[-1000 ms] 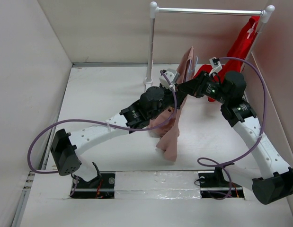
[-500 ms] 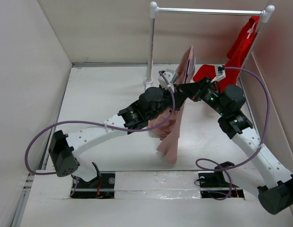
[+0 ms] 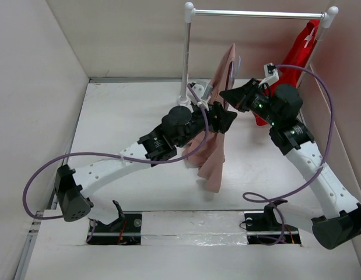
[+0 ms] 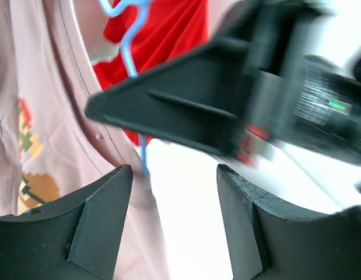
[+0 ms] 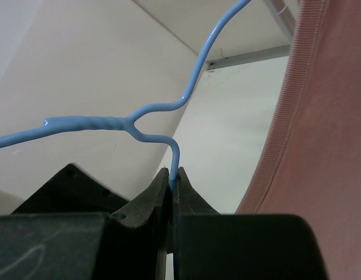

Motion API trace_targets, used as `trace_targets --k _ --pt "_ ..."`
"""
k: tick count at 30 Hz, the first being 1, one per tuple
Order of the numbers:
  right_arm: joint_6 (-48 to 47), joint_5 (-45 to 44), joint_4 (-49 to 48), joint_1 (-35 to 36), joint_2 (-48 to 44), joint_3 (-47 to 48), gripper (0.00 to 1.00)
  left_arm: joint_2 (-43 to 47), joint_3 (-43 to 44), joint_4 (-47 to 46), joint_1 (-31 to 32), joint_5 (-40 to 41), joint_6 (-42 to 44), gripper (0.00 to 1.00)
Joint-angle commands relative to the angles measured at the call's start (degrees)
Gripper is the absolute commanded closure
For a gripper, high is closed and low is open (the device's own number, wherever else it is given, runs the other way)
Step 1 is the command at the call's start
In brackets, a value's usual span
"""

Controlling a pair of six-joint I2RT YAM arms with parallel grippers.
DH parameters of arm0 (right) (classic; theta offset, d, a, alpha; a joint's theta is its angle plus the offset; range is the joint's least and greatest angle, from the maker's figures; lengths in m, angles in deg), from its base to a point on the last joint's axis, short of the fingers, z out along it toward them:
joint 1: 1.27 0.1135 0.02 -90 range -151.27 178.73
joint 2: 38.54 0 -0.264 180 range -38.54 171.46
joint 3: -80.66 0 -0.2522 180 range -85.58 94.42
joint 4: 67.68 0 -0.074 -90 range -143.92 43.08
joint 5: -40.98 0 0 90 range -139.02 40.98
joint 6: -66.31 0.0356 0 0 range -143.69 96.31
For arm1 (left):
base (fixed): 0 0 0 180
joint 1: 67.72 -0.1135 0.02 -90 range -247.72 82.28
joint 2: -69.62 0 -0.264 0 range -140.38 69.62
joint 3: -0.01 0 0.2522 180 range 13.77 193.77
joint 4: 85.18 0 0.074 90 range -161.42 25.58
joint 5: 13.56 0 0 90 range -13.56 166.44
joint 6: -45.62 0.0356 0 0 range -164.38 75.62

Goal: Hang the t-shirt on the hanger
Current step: Place the hanger at the clothesline.

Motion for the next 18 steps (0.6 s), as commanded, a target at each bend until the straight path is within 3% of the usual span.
trace_targets --k 1,12,18 --pt "-3.64 -1.49 2.79 -1.95 3.21 9.32 1.00 6.80 -0.57 -6.02 0.09 0.40 1.10 0.43" --pt "-2.15 1.67 2.80 -11.18 17.27 22.43 1.00 16.82 -11.47 -5.94 0.09 5.06 1.37 0.44" --pt "1.44 6.49 -5.09 -16.72 22.90 24.47 1.00 21.21 -20.25 -6.82 0.09 4.45 -0.30 0.45"
